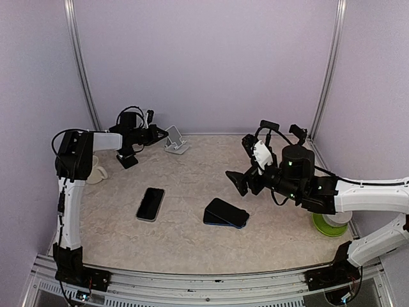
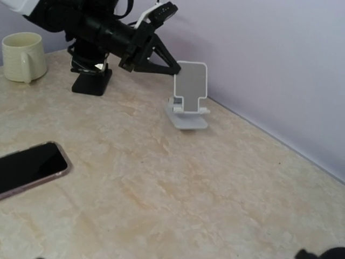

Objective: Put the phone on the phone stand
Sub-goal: Pick up the phone stand from the corner of the board, then pass from the left arm to the right, then pass from the right arm to the left

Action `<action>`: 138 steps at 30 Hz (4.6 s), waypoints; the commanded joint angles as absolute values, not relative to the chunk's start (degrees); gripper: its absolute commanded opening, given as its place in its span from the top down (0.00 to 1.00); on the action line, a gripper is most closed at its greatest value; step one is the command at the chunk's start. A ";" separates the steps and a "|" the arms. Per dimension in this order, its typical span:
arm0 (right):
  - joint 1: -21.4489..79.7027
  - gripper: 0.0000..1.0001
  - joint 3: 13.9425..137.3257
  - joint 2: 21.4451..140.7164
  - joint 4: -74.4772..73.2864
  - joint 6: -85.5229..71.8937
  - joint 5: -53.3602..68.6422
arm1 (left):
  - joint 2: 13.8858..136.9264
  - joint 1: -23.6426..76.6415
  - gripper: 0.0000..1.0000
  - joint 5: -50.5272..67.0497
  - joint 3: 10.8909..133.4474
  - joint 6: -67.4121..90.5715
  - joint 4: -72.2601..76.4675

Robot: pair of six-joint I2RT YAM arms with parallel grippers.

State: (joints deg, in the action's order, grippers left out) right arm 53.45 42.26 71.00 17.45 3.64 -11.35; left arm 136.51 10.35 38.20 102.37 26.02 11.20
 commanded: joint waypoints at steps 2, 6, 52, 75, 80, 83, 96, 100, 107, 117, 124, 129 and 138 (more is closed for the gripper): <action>53.79 0.00 46.41 73.00 17.14 1.99 -10.16 | 126.78 12.29 1.00 43.99 96.48 30.66 17.62; 53.49 0.00 50.87 76.35 11.45 -1.81 -10.79 | 120.59 14.92 1.00 45.77 90.47 30.79 20.62; 38.54 0.27 55.03 93.44 22.33 -55.39 42.74 | 82.82 34.71 1.00 43.23 55.63 18.42 27.05; 38.54 0.46 52.13 97.72 34.29 -64.03 46.42 | 79.92 35.47 1.00 45.06 52.30 17.69 29.45; 38.54 0.55 52.56 99.52 36.37 -66.01 47.51 | 79.36 36.15 1.00 45.51 52.33 16.09 28.09; 38.67 0.66 52.64 100.61 38.91 -67.89 48.59 | 79.65 36.73 1.00 45.47 52.68 14.72 26.48; 39.20 1.00 51.90 102.62 46.95 -72.99 50.42 | 81.05 37.46 0.52 43.38 51.77 14.11 25.57; 39.20 1.00 51.85 101.95 47.28 -73.08 49.52 | 81.37 37.64 0.39 41.95 50.93 14.10 25.15; 39.27 1.00 51.94 100.75 46.86 -72.91 48.40 | 82.90 37.75 0.39 41.03 51.05 14.21 24.08; 39.98 1.00 52.47 99.86 44.27 -70.51 47.38 | 88.09 37.96 0.57 42.98 54.36 16.17 25.40; 39.99 1.00 52.43 99.97 42.59 -69.31 46.80 | 88.77 38.10 0.86 45.37 55.06 18.26 28.24; 39.99 1.00 52.56 100.37 42.51 -69.16 46.69 | 88.77 38.16 1.00 45.72 55.54 18.77 28.57; 39.99 1.00 52.26 100.61 41.75 -68.14 46.55 | 87.43 37.83 1.00 43.88 56.00 20.44 29.53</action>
